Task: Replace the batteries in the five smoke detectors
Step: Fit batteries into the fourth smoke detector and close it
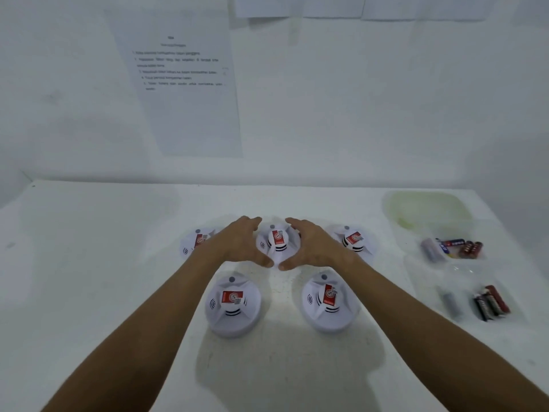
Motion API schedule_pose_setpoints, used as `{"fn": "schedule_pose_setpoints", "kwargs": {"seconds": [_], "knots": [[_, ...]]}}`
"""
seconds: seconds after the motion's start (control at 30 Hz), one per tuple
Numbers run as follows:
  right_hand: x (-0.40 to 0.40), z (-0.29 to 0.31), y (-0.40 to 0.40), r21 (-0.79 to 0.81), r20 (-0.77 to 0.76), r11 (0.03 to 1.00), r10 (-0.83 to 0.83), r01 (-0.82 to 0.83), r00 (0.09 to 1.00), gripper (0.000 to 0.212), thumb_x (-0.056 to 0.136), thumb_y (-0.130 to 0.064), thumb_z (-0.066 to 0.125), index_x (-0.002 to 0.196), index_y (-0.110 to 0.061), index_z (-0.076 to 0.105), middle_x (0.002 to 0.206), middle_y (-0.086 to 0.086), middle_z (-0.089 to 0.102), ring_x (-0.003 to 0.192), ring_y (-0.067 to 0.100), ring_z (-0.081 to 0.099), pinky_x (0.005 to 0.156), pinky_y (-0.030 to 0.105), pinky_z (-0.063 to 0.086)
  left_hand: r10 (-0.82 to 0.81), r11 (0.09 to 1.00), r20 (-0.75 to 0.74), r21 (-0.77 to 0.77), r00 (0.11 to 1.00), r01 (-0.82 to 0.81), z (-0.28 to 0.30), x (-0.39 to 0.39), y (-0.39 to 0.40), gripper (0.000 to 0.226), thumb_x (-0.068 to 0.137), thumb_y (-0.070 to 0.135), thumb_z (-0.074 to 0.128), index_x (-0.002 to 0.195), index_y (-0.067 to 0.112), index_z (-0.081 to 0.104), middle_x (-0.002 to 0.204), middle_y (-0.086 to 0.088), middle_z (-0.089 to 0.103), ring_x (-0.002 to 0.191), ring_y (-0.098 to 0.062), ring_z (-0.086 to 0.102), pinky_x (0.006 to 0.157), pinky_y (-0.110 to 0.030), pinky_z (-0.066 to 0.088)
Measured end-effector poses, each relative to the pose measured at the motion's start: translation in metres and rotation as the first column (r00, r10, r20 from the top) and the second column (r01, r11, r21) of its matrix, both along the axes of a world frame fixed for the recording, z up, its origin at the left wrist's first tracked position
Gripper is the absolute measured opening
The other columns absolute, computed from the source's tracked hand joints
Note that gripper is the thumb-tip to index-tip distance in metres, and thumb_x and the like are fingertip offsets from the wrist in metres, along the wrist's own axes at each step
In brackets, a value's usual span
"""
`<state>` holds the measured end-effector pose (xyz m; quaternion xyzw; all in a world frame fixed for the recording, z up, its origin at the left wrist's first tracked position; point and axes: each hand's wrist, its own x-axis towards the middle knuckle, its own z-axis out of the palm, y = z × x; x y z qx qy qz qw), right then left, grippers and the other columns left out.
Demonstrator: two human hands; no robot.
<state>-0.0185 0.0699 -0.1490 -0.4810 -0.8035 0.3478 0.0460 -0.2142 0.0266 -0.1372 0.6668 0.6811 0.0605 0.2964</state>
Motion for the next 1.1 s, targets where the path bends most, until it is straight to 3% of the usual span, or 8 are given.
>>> {"fn": "schedule_pose_setpoints", "kwargs": {"seconds": [0.1,0.17,0.27,0.47,0.63,0.77,0.93,1.1], "knots": [[-0.001,-0.009,0.005,0.034,-0.004,0.999,0.013,-0.012,1.000,0.082,0.047,-0.050,0.091,0.112,-0.017,0.054,0.111,0.001,0.059,0.103,0.021,0.052,0.086,0.032,0.042,-0.059,0.998,-0.006,0.024,0.998,0.059,-0.003,0.005,0.001,0.061,0.055,0.035,0.093,0.105,0.013,0.066,0.102,-0.003,0.067,0.094,-0.022,0.064,0.084,-0.034,0.055],[0.001,-0.008,0.005,0.033,-0.020,0.999,0.014,-0.014,1.000,0.080,0.049,-0.046,0.093,0.112,-0.015,0.055,0.110,0.002,0.058,0.100,0.019,0.049,0.084,0.030,0.040,-0.045,0.997,-0.015,0.055,0.999,0.046,-0.006,0.008,0.000,0.056,0.055,0.035,0.092,0.100,0.012,0.067,0.096,-0.004,0.068,0.090,-0.022,0.063,0.082,-0.036,0.055],[0.010,-0.002,0.000,0.040,-0.065,0.999,0.025,-0.022,0.998,0.099,0.043,-0.055,0.087,0.127,-0.016,0.052,0.123,0.004,0.057,0.108,0.018,0.049,0.088,0.029,0.040,-0.011,0.993,0.044,0.119,0.999,0.006,-0.005,0.013,-0.006,0.061,0.054,0.035,0.092,0.105,0.016,0.064,0.097,0.004,0.066,0.090,-0.020,0.063,0.082,-0.036,0.054],[0.058,0.033,-0.020,0.111,-0.170,0.993,0.061,-0.042,0.984,0.112,0.066,-0.032,0.090,0.154,-0.027,0.020,0.146,-0.002,0.042,0.130,0.019,0.045,0.106,0.037,0.044,-0.042,0.979,0.308,0.203,0.951,-0.022,0.046,0.054,-0.030,0.094,0.065,0.016,0.089,0.143,0.028,0.038,0.112,0.012,0.061,0.090,-0.002,0.065,0.072,-0.011,0.050],[0.117,0.066,-0.036,0.069,-0.408,0.997,0.043,-0.017,0.912,0.100,0.065,-0.015,0.090,0.143,-0.035,0.032,0.131,-0.005,0.052,0.106,0.018,0.061,0.087,0.034,0.059,-0.057,0.970,0.523,0.231,0.850,-0.077,0.075,0.102,-0.055,0.090,0.070,0.007,0.084,0.142,0.035,0.037,0.116,0.014,0.065,0.092,-0.008,0.068,0.070,-0.025,0.056],[0.168,0.085,-0.047,-0.054,-0.562,0.998,0.005,-0.043,0.827,0.097,0.065,0.000,0.086,0.138,-0.034,0.032,0.132,0.003,0.044,0.107,0.020,0.061,0.078,0.033,0.061,-0.069,0.970,0.421,0.240,0.904,-0.038,0.083,0.144,-0.067,0.092,0.067,0.024,0.088,0.142,0.043,0.037,0.127,0.015,0.054,0.106,-0.006,0.060,0.080,-0.022,0.053],[0.215,0.092,-0.052,-0.072,-0.687,0.995,0.005,-0.074,0.727,0.095,0.058,0.002,0.083,0.139,-0.019,0.036,0.132,0.001,0.054,0.119,0.016,0.058,0.085,0.030,0.056,-0.095,0.977,0.571,0.208,0.815,-0.033,0.091,0.197,-0.076,0.090,0.069,0.018,0.087,0.142,0.037,0.038,0.116,0.011,0.069,0.100,-0.009,0.069,0.087,-0.028,0.056],[0.247,0.094,-0.054,-0.026,-0.629,0.996,0.050,-0.085,0.776,0.093,0.058,-0.005,0.089,0.137,-0.026,0.046,0.130,-0.010,0.057,0.123,0.012,0.055,0.089,0.030,0.056,-0.044,0.958,0.610,0.251,0.792,-0.140,0.096,0.221,-0.079,0.085,0.061,0.013,0.091,0.134,0.034,0.051,0.102,0.003,0.074,0.090,-0.017,0.073,0.087,-0.038,0.058]]}}
